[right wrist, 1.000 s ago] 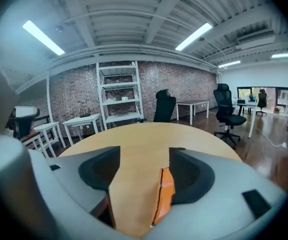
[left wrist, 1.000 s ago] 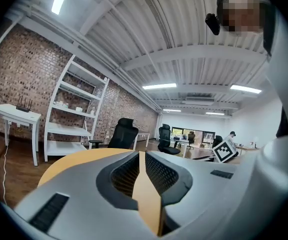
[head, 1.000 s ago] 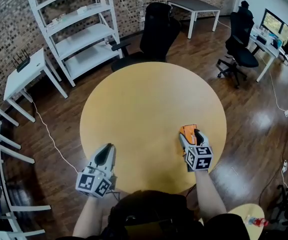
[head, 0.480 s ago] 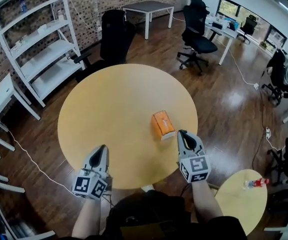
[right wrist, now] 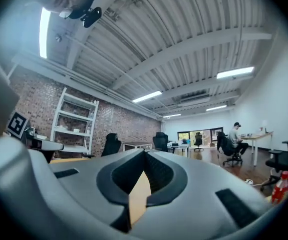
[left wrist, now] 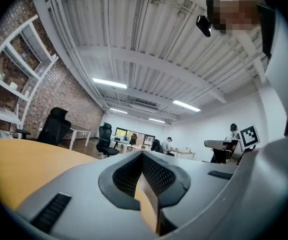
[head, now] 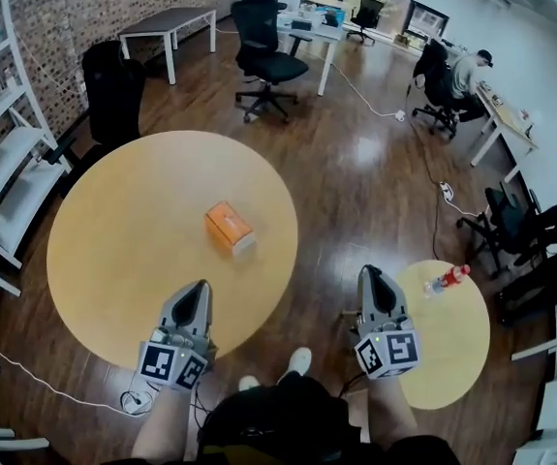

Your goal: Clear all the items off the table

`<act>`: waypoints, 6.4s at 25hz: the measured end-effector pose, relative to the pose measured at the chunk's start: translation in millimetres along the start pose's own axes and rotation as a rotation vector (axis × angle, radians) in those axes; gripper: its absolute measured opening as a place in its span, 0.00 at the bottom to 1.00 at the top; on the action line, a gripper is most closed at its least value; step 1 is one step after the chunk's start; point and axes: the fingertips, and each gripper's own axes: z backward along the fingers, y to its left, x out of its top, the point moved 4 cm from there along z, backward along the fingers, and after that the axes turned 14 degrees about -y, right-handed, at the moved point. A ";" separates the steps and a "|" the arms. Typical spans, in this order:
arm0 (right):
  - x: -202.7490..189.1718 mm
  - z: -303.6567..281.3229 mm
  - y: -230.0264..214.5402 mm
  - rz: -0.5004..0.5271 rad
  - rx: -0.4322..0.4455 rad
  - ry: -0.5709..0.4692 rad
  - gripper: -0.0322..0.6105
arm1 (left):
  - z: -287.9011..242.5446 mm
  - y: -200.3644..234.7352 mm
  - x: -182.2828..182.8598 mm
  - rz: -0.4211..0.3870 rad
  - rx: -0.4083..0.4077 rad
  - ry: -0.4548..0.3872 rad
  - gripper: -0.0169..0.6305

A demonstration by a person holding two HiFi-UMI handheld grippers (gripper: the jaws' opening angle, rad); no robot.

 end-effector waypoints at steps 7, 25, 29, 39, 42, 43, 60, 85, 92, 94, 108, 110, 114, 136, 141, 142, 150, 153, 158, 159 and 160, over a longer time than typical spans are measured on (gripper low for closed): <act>20.2 70.9 -67.5 0.019 -0.195 -0.028 0.05 | -37.8 -65.5 -28.3 0.073 -0.163 0.013 0.03; 14.6 117.8 -172.7 -0.032 -0.345 -0.116 0.06 | -88.8 -169.6 -56.9 0.104 -0.326 0.021 0.03; 12.8 114.9 -174.9 -0.031 -0.339 -0.118 0.06 | -90.4 -167.1 -59.8 0.081 -0.296 0.028 0.03; 25.2 159.9 -231.3 0.040 -0.444 -0.091 0.21 | -131.6 -221.1 -93.4 0.144 -0.359 0.043 0.03; 25.5 187.1 -253.5 0.049 -0.515 -0.091 0.22 | -144.9 -257.7 -111.5 0.158 -0.442 0.070 0.03; 27.0 195.9 -260.0 0.057 -0.531 -0.091 0.22 | -148.0 -270.2 -117.0 0.161 -0.468 0.079 0.03; 33.5 320.4 -341.2 0.044 -0.668 -0.067 0.22 | -166.0 -435.1 -194.6 0.232 -0.682 0.191 0.03; -44.1 355.6 -362.3 -0.026 -0.831 0.233 0.22 | -224.3 -533.4 -462.2 0.159 -0.962 0.533 0.58; -60.2 366.8 -358.0 -0.038 -0.889 0.274 0.22 | -228.3 -555.1 -487.6 0.143 -1.033 0.494 0.60; -60.3 368.5 -357.6 -0.035 -0.905 0.281 0.22 | -228.7 -561.4 -493.6 0.138 -1.044 0.486 0.60; -25.9 376.5 -351.9 0.005 -0.856 0.254 0.22 | -210.6 -574.3 -440.7 0.189 -1.071 0.454 0.45; -17.6 373.1 -350.8 0.008 -0.821 0.237 0.22 | -207.4 -573.0 -418.1 0.196 -1.058 0.433 0.45; -1.8 354.2 -360.9 0.023 -0.715 0.171 0.22 | -210.4 -558.0 -370.3 0.171 -0.993 0.366 0.45; -42.6 15.6 -121.8 -0.182 0.251 -0.014 0.11 | -72.9 -123.0 -122.1 -0.175 0.027 0.162 0.45; -51.8 -38.2 -12.7 -0.248 0.406 -0.015 0.11 | -14.9 -28.9 -83.3 -0.214 0.184 0.148 0.46; -55.0 -49.1 11.2 -0.248 0.442 -0.011 0.11 | -4.5 -9.1 -76.1 -0.218 0.209 0.145 0.46; -84.4 -123.4 166.3 -0.254 0.620 0.039 0.11 | 66.7 127.8 -32.4 -0.267 0.384 0.159 0.46; -93.6 -148.4 215.8 -0.250 0.660 0.048 0.11 | 79.4 162.7 -17.3 -0.276 0.403 0.155 0.46; -111.2 -167.4 275.1 -0.233 0.750 0.082 0.11 | 98.6 204.0 -7.9 -0.294 0.461 0.148 0.46; -115.0 -170.4 283.6 -0.227 0.771 0.090 0.11 | 101.4 212.2 -8.0 -0.290 0.475 0.147 0.46; -117.9 -173.9 292.1 -0.219 0.792 0.097 0.11 | 104.0 221.6 -8.2 -0.280 0.492 0.146 0.46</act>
